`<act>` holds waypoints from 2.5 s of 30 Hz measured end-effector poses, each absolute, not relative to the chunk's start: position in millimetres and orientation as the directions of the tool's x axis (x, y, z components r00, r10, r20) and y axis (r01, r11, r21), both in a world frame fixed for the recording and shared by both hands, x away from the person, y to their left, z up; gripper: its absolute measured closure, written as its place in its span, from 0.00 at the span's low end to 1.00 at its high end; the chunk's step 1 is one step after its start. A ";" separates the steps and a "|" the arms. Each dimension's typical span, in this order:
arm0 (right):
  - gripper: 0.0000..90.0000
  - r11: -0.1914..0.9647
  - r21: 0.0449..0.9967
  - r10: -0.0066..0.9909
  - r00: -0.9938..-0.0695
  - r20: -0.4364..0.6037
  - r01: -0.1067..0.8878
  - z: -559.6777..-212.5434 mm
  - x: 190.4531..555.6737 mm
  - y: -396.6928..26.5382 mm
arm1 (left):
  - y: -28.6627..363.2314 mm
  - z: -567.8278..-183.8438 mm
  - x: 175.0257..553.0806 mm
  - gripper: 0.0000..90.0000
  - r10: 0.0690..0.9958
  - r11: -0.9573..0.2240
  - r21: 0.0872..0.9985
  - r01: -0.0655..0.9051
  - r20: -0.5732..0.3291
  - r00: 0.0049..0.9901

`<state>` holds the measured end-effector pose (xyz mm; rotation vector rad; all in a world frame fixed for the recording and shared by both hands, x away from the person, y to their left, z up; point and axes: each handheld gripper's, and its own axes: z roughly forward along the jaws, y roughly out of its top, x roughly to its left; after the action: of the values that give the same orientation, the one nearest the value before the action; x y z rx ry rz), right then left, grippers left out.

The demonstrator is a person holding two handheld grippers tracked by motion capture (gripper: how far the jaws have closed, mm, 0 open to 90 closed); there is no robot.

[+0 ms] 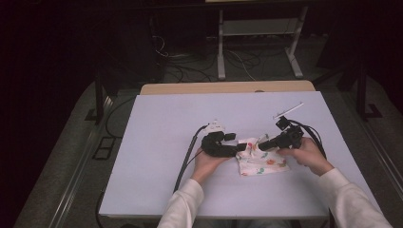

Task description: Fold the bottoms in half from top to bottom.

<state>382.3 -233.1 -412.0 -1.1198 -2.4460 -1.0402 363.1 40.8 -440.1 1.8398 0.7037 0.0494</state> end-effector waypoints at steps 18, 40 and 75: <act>0.98 0.525 0.500 0.573 -0.721 0.390 0.689 -429.1 327.2 -215.7 | 39.3 -442.6 365.3 0.29 0.499 -0.185 0.863 0.470 -0.329 0.801; 0.92 0.531 0.527 0.548 -0.744 0.383 0.663 -432.5 301.8 -221.9 | 39.5 -441.7 365.7 0.21 0.504 -0.164 0.864 0.476 -0.342 0.793; 0.03 0.376 0.675 0.575 -0.731 0.366 0.635 -391.9 336.1 -270.6 | 41.6 -438.4 370.0 0.03 0.510 -0.216 0.831 0.512 -0.351 0.785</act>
<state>336.1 -270.6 -391.9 -1.1217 -2.5474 -1.2989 370.0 41.6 -438.4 1.8586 0.7818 -0.0022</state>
